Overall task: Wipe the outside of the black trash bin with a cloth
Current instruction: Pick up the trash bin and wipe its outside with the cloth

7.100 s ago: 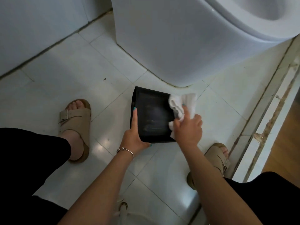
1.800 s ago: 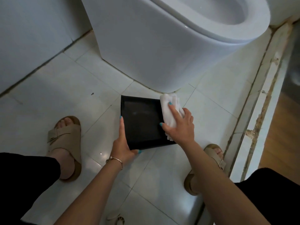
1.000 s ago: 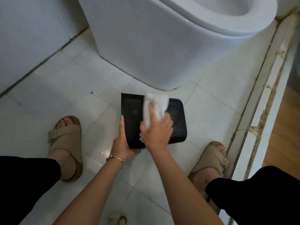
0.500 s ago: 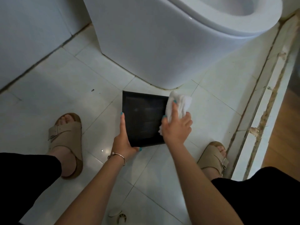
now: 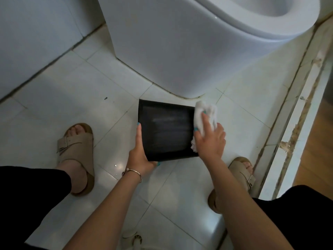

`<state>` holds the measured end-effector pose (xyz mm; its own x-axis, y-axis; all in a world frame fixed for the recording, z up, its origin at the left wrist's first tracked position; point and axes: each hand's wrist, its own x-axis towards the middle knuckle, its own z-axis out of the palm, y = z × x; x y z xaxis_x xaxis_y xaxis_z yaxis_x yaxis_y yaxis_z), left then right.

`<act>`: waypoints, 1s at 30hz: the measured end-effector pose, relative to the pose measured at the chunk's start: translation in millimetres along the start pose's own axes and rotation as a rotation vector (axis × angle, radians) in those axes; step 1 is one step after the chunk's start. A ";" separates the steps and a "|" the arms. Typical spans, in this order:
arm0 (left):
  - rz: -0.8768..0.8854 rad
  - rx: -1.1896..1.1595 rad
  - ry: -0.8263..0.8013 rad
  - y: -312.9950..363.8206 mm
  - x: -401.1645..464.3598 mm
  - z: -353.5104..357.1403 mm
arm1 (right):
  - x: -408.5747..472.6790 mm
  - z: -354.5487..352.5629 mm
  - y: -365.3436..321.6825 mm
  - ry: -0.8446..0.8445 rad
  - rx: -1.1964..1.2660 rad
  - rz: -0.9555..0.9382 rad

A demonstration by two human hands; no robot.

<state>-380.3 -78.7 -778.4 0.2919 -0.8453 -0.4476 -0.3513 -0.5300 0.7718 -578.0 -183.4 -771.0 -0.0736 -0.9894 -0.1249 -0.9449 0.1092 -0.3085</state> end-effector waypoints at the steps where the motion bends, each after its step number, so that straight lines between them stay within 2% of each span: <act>1: 0.004 0.005 -0.008 1.4 0.2 -0.8 | 1.7 -1.7 6.5 0.004 0.031 0.067; 6: 0.011 0.054 -0.044 2.6 4.8 -9.5 | -15.9 -0.4 3.1 0.044 0.094 0.105; 11: 0.026 0.074 -0.139 4.3 7.7 -21.5 | -21.9 -2.6 41.2 -0.078 0.313 0.047; 16: 0.038 0.111 -0.152 5.2 8.6 -21.5 | -9.5 -9.9 54.3 -0.072 0.210 -0.080; 20: 0.042 0.126 -0.143 6.4 8.5 -21.1 | 23.8 -16.5 66.8 -0.114 0.205 0.065; 24: 0.045 0.126 -0.137 6.2 6.3 -20.1 | 29.5 -34.3 65.5 -0.060 0.493 0.239; 26: 0.048 0.131 -0.129 8.1 5.5 -20.5 | 22.6 -41.3 50.4 0.006 0.581 0.197; 28: 0.045 0.144 -0.126 10.2 4.3 -21.0 | 18.9 -41.2 31.8 0.063 0.617 0.053; 30: 0.049 0.153 -0.118 9.0 3.3 -20.6 | 17.3 -30.2 7.2 0.002 0.540 -0.074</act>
<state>-364.1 -84.9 -763.5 0.1683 -0.8677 -0.4677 -0.4964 -0.4845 0.7203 -595.7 -202.6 -747.0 -0.0141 -0.9965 -0.0827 -0.6496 0.0720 -0.7569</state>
